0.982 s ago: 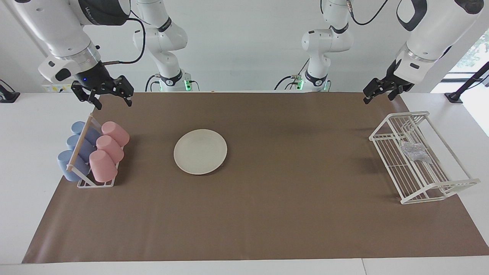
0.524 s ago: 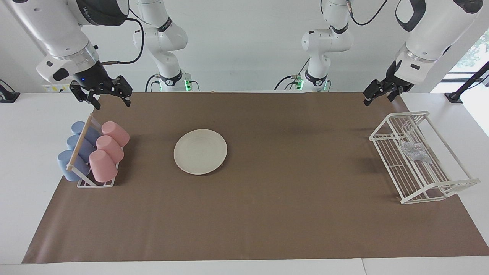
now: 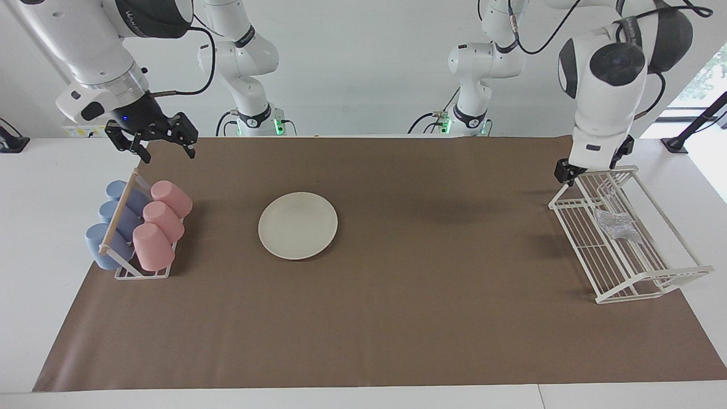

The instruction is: Wipe plate with sponge

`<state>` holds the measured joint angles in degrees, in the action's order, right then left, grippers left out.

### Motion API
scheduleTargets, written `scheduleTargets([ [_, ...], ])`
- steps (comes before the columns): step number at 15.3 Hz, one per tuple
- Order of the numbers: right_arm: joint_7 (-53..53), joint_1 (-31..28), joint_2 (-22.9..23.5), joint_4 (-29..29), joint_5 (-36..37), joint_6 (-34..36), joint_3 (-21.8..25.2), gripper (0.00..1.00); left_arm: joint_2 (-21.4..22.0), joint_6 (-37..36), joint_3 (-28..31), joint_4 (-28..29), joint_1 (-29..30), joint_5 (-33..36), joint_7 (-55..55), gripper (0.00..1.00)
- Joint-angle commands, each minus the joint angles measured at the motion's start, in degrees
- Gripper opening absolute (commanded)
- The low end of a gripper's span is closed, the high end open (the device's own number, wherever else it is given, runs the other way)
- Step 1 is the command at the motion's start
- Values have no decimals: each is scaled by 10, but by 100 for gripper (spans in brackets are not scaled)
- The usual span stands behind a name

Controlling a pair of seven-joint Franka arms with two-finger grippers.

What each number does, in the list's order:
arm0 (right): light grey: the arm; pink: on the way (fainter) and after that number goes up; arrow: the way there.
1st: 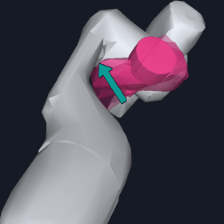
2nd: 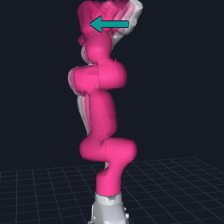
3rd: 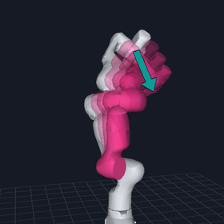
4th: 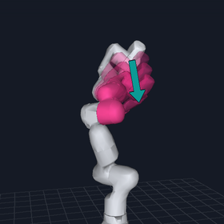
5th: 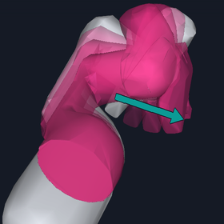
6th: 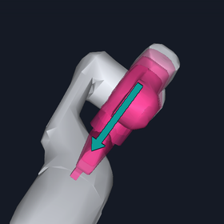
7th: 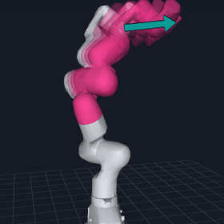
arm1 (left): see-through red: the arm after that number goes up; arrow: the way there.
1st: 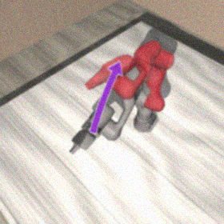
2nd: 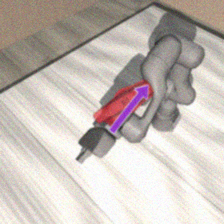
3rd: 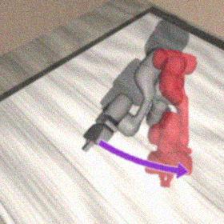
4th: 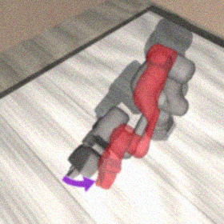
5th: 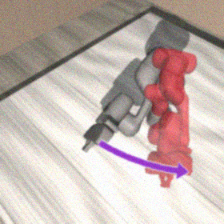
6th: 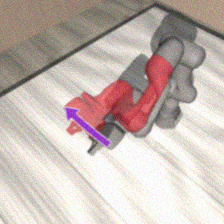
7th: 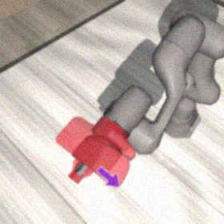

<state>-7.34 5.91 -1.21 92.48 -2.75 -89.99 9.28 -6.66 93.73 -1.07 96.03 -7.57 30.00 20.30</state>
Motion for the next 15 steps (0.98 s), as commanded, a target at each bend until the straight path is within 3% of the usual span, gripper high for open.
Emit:
scheduleTargets([
  [1, 19, 0, -4, 7, -4, -3, -1, 100, -56, 41, 6, -4, -7, 81, 29, 100],
  [5, 102, -1, -8, 20, -4, -3, -1, 100, -117, 56, 5, -4, -8, 190, 83, 100],
  [12, 308, 5, -12, 24, -5, -6, -1, 100, -138, 80, 5, -4, -3, 222, 89, 100],
  [14, 394, 11, -12, 27, -5, -6, -1, 100, -140, 82, 6, -8, -2, 229, 88, 89],
  [15, 439, 12, -13, 27, -7, -6, -2, 100, -140, 82, 5, -5, -2, 237, 88, 79],
])
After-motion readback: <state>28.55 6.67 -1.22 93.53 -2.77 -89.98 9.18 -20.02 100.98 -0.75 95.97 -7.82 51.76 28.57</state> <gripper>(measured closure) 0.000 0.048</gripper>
